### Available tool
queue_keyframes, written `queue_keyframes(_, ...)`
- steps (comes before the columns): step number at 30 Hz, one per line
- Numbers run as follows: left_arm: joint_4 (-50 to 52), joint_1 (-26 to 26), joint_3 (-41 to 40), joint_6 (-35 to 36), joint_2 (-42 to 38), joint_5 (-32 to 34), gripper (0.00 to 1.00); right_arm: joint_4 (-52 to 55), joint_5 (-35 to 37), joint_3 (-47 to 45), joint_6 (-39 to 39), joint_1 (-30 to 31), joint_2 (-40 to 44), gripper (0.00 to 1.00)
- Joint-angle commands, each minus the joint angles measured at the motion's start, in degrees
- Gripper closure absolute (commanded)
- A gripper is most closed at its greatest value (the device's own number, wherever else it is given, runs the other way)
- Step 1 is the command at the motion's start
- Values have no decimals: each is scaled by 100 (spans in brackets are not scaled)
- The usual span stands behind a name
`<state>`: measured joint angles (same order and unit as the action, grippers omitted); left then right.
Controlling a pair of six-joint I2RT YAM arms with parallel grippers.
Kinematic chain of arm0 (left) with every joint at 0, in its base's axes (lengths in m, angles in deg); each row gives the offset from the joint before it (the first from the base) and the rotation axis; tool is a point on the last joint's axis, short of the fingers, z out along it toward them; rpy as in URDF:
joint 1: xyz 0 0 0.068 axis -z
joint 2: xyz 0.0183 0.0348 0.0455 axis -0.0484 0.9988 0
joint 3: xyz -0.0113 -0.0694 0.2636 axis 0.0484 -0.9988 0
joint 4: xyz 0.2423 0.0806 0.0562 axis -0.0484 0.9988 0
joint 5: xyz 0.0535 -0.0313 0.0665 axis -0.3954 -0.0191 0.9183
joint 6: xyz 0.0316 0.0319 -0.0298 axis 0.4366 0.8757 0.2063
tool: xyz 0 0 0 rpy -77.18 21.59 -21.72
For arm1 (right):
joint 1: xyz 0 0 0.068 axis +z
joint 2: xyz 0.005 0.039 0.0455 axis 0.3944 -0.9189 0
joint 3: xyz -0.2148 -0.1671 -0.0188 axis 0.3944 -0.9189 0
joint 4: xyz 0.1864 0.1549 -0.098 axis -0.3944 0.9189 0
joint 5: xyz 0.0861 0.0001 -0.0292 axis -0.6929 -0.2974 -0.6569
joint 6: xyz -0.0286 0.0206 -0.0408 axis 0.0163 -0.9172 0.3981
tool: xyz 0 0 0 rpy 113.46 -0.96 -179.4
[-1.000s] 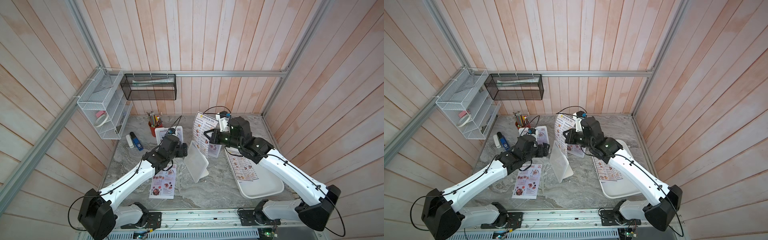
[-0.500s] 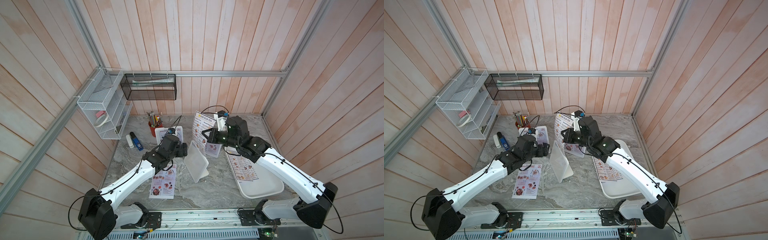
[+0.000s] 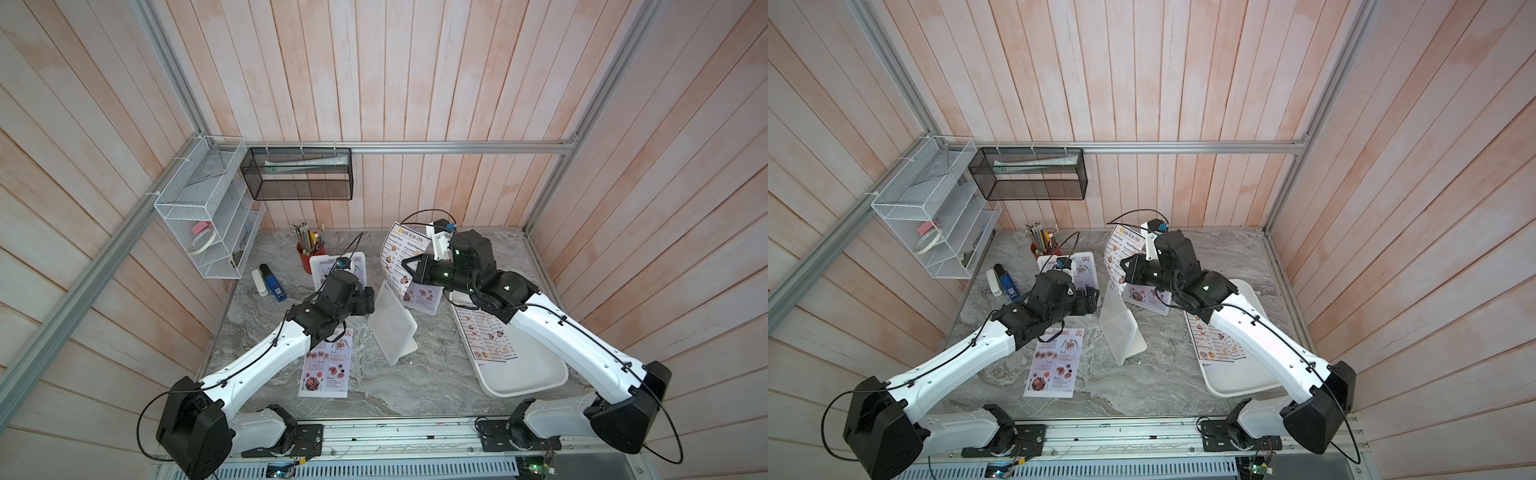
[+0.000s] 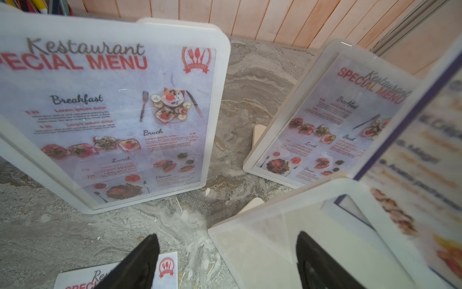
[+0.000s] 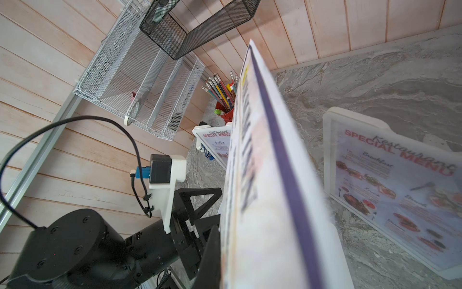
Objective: Replace the menus in the menu holders
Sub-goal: Insert the menu into the storage box.
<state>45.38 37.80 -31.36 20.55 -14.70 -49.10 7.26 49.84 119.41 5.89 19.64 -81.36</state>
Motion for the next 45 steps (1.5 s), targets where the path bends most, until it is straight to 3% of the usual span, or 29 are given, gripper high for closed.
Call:
queue_keyframes(1,-87,-27,-56,78,-22,70,12,138,251,-12,68,32,198,92)
queue_keyframes(7,-34,-42,-6,60,-28,87,12,227,364,-173,170,25,426,88)
queue_keyframes(26,23,-36,89,48,-5,110,12,513,101,-176,298,44,390,89)
queue_keyframes(34,-16,-42,124,62,65,87,12,954,-22,-58,419,201,362,83)
queue_keyframes(45,10,-42,181,107,102,114,12,1203,-15,-410,357,298,494,88)
